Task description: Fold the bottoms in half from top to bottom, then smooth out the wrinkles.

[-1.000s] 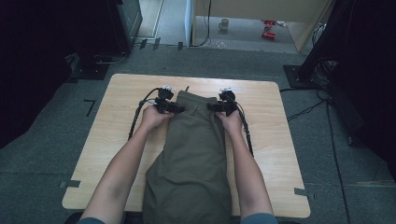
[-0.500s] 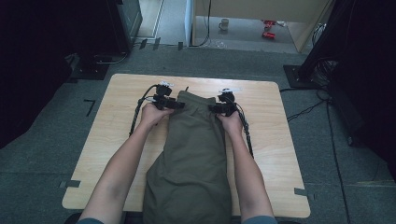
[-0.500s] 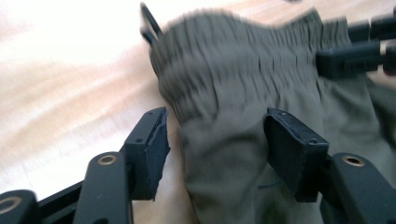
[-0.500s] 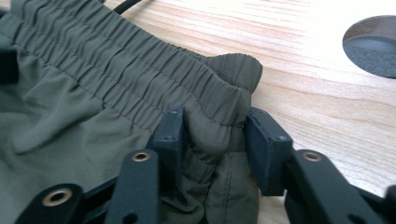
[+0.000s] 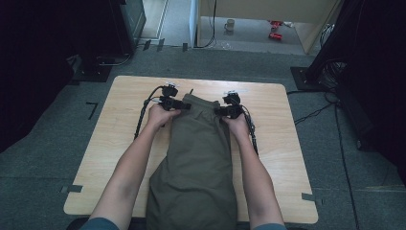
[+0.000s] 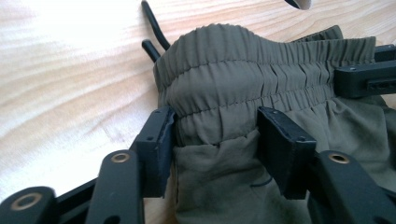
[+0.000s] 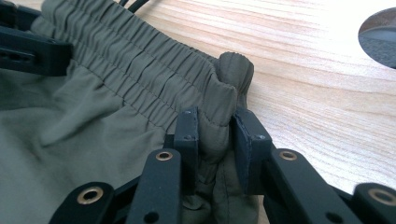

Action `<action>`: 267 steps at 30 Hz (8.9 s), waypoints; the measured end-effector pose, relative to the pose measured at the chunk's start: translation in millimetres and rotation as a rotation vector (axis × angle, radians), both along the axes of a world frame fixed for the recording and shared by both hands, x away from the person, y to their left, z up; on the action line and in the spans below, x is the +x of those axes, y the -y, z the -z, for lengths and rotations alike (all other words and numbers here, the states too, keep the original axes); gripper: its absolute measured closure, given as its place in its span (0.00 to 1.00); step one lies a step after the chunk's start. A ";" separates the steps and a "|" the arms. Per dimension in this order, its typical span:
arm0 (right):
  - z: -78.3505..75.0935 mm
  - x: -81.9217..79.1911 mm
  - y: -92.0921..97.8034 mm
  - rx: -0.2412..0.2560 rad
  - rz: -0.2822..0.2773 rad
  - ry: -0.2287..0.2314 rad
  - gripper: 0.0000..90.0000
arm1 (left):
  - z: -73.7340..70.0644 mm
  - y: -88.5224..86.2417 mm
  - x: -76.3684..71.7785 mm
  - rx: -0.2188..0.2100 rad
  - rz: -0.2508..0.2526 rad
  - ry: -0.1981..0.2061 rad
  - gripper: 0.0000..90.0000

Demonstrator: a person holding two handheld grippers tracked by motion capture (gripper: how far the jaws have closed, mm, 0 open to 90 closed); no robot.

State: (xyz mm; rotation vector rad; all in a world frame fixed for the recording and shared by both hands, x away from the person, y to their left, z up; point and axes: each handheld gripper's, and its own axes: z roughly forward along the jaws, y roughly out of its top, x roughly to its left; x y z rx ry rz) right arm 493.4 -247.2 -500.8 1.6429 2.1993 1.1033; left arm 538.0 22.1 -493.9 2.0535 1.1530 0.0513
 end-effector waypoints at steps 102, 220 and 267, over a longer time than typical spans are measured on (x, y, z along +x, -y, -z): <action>-51.9 -242.6 0.5 0.002 -0.271 0.371 0.79 | -57.4 -37.7 -264.5 -0.049 0.264 0.380 0.81; 18.7 -158.3 -3.5 -0.066 -0.229 0.185 0.47 | 14.6 -41.9 -150.0 0.037 0.105 0.162 0.42; -16.8 -144.5 25.0 -0.043 -0.163 0.222 0.42 | -31.6 -46.7 -208.0 -0.017 0.212 0.228 0.39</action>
